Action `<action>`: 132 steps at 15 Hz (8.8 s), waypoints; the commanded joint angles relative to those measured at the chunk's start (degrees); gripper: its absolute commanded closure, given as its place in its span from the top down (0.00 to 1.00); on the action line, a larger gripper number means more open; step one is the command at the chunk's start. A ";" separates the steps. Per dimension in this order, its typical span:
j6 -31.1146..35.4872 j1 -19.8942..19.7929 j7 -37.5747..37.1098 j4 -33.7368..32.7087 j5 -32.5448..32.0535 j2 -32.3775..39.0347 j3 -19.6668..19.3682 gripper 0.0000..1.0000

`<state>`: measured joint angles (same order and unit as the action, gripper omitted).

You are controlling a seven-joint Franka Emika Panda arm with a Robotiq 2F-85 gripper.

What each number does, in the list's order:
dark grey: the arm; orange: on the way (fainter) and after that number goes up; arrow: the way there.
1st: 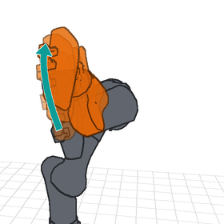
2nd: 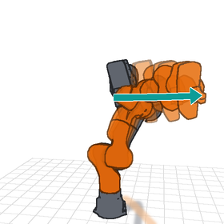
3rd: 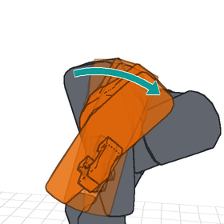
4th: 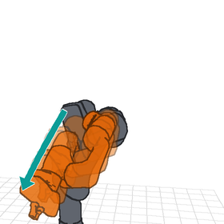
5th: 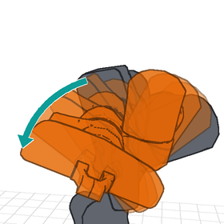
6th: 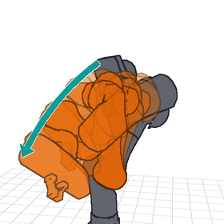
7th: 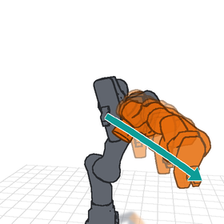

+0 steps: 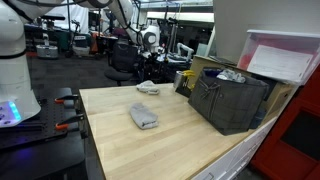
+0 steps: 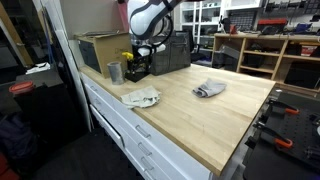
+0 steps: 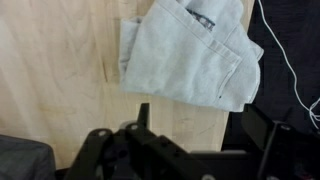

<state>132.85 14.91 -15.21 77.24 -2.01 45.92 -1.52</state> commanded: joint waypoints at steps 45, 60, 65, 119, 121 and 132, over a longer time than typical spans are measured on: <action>12.43 -13.26 -13.61 37.04 19.14 -7.07 -1.32 1.00; 14.95 -13.97 -44.63 41.42 21.53 -5.28 -12.53 1.00; 14.21 -16.92 -52.23 44.24 24.01 -10.87 -13.30 1.00; -15.41 -39.34 39.81 32.96 11.00 -9.03 -3.79 0.36; -16.82 -39.28 39.70 32.41 11.06 -8.70 -3.86 0.20; -8.55 -30.19 30.56 43.36 9.24 -19.02 -3.74 0.01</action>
<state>121.05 -18.81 18.71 114.49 8.91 33.42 -5.38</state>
